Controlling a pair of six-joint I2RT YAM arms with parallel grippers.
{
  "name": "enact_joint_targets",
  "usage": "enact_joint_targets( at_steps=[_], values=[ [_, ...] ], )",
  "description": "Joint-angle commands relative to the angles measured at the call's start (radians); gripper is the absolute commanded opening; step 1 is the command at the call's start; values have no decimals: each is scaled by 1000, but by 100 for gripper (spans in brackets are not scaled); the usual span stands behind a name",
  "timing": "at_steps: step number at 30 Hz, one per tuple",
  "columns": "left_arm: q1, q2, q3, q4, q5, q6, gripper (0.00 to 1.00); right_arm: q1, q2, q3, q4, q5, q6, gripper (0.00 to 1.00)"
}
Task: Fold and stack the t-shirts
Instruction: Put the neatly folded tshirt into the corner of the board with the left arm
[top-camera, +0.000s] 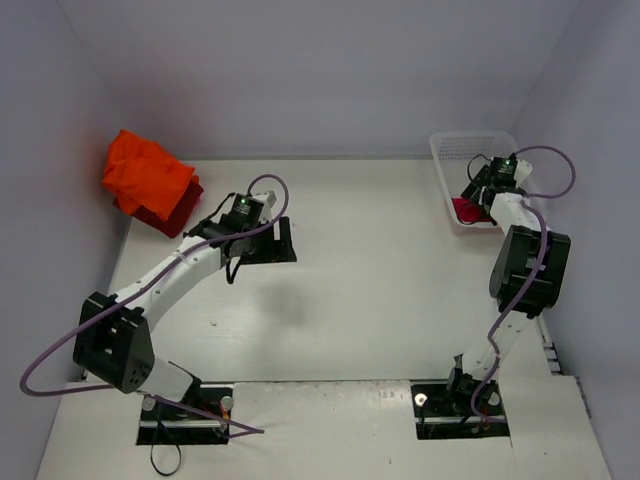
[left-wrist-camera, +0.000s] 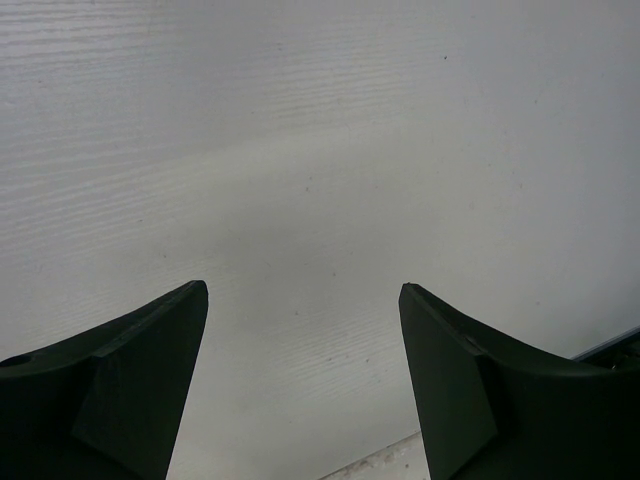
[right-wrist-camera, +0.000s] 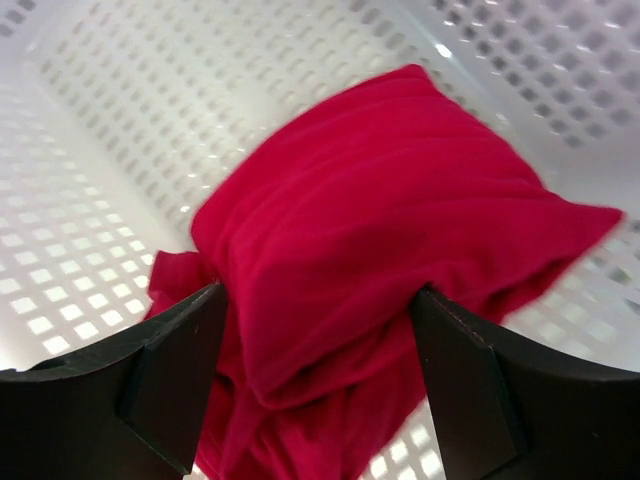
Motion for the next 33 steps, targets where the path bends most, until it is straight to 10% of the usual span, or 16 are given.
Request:
enact_joint_targets(
  at_steps=[1, 12, 21, 33],
  values=[
    [15, -22, 48, 52, 13, 14, 72, 3, 22, 40, 57, -65, 24, 70],
    [38, 37, 54, 85, 36, 16, 72, 9, 42, 35, 116, -113, 12, 62],
    [39, 47, 41, 96, 52, 14, 72, 17, 13, 18, 132, -148, 6, 8],
    [39, -23, 19, 81, 50, -1, 72, 109, -211, 60, 130, -125, -56, 0]
  ],
)
